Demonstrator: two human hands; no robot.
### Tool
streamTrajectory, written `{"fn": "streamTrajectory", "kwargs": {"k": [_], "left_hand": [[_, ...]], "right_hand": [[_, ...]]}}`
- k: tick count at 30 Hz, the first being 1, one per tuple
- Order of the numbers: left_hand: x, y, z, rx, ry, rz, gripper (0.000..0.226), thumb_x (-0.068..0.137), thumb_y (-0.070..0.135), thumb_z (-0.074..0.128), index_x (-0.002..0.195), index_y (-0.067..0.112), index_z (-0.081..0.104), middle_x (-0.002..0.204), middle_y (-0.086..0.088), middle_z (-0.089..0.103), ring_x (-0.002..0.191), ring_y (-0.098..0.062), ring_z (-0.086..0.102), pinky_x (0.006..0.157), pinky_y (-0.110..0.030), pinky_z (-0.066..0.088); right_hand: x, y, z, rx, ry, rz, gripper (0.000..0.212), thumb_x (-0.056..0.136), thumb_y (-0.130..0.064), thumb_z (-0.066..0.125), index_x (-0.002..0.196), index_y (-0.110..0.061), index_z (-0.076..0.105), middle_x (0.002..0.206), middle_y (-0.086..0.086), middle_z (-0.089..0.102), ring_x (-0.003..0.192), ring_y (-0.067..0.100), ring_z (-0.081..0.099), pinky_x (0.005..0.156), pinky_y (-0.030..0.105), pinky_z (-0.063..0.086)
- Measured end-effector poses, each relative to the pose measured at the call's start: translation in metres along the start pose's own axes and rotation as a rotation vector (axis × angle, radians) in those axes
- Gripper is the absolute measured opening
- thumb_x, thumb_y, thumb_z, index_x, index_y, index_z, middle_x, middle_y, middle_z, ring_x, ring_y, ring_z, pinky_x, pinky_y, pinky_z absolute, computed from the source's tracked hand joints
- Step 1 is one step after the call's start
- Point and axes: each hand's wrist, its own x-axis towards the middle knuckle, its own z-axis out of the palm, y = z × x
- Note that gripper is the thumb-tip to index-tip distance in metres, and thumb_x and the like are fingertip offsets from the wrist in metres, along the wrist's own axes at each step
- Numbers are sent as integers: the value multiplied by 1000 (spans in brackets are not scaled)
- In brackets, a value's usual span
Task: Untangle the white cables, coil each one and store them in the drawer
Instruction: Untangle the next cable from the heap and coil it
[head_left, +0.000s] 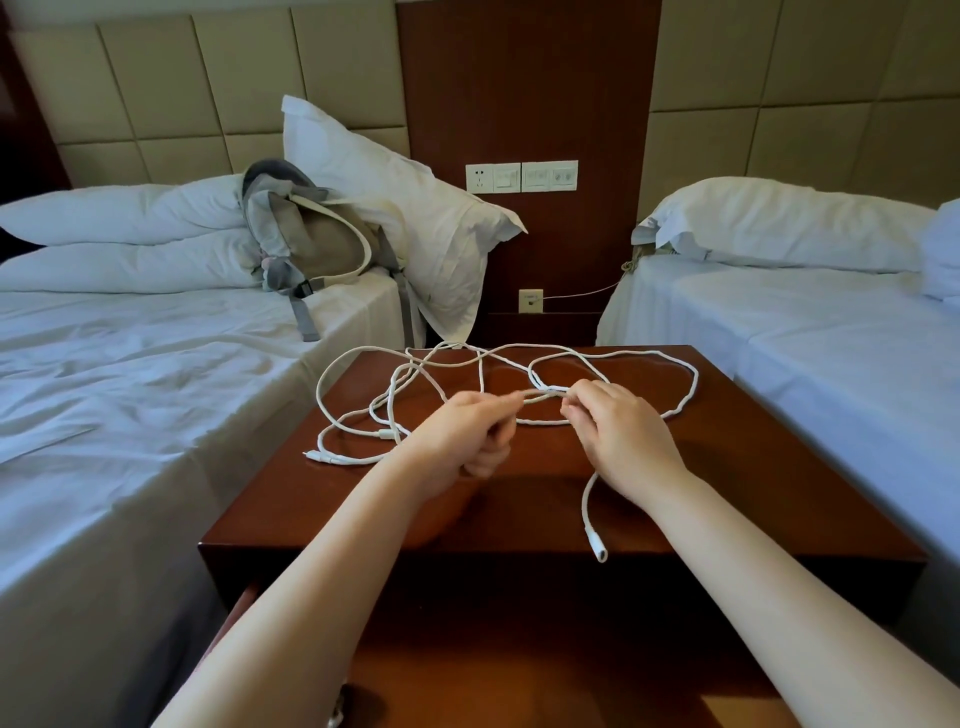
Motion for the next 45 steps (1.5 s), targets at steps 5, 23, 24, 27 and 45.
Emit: {"fn": "streamTrajectory", "kwargs": {"k": [5,23,24,27,45], "left_hand": [[-3,21,-14,-364,255,283,54,100,20,34,47,13,30,43,3,22,36,-8,18,37,-15,16],[-13,41,-3,-491,65,311,57,101,27,30,46,14,38,43,3,23,36,-7,20,37,-16,19],[-15,41,-2,-504,2,285,54,99,28,32,47,14,39,44,3,23,37,-7,20,37,-17,20],[-21,40,1,-566,-299,164,42,93,29,40,55,12,50,49,3,32,40,-8,31,40,-18,31],[-15,32,-38,-90,757,589,29,98,9,38,77,17,56,66,1,49,59,-9,47,60,-23,41]], "right_hand": [[2,12,-3,36,-209,249,28,94,-20,53,121,-20,53,124,-5,57,115,15,52,94,34,46],[42,-51,-16,306,268,-37,42,95,-28,37,134,-17,48,112,-4,60,100,7,54,81,20,44],[44,-52,-14,330,270,-31,39,95,-26,33,127,-17,54,98,-8,59,86,4,54,70,19,44],[44,-45,-9,311,270,-31,32,96,-20,34,114,-15,61,80,-8,55,69,6,51,59,29,45],[8,-40,10,314,-305,20,38,97,-36,47,59,-29,45,57,-9,49,56,6,47,56,20,34]]}}
